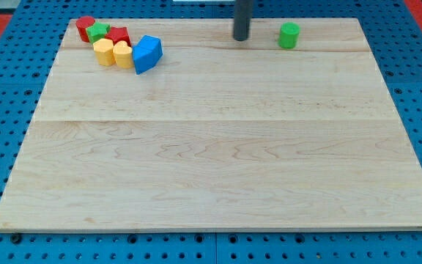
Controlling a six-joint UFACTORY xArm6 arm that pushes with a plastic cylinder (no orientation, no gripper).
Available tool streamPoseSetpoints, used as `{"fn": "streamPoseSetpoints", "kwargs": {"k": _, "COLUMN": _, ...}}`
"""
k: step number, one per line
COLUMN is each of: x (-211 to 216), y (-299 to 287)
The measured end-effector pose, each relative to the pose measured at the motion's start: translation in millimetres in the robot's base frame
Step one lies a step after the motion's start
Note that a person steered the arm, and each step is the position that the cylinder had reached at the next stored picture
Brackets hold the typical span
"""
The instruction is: Move the blue blocks to the vertical bottom of the yellow heart
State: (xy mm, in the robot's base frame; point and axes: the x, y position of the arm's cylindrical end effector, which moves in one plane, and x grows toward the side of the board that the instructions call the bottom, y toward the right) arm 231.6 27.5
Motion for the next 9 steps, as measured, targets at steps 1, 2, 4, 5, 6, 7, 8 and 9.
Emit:
{"fn": "streamPoseSetpoints", "kwargs": {"k": 1, "x": -13, "y": -44}}
{"fn": "streamPoseSetpoints", "kwargs": {"k": 2, "x": -9, "y": -71}}
{"fn": "streamPoseSetpoints", "kwargs": {"k": 4, "x": -1, "y": -119}}
{"fn": "streamPoseSetpoints", "kwargs": {"k": 5, "x": 19, "y": -123}}
{"fn": "streamPoseSetpoints", "kwargs": {"k": 6, "x": 36, "y": -125}}
{"fn": "streamPoseSetpoints", "kwargs": {"k": 7, "x": 42, "y": -133}}
{"fn": "streamPoseSetpoints", "kwargs": {"k": 8, "x": 42, "y": -154}}
{"fn": "streamPoseSetpoints", "kwargs": {"k": 9, "x": 73, "y": -169}}
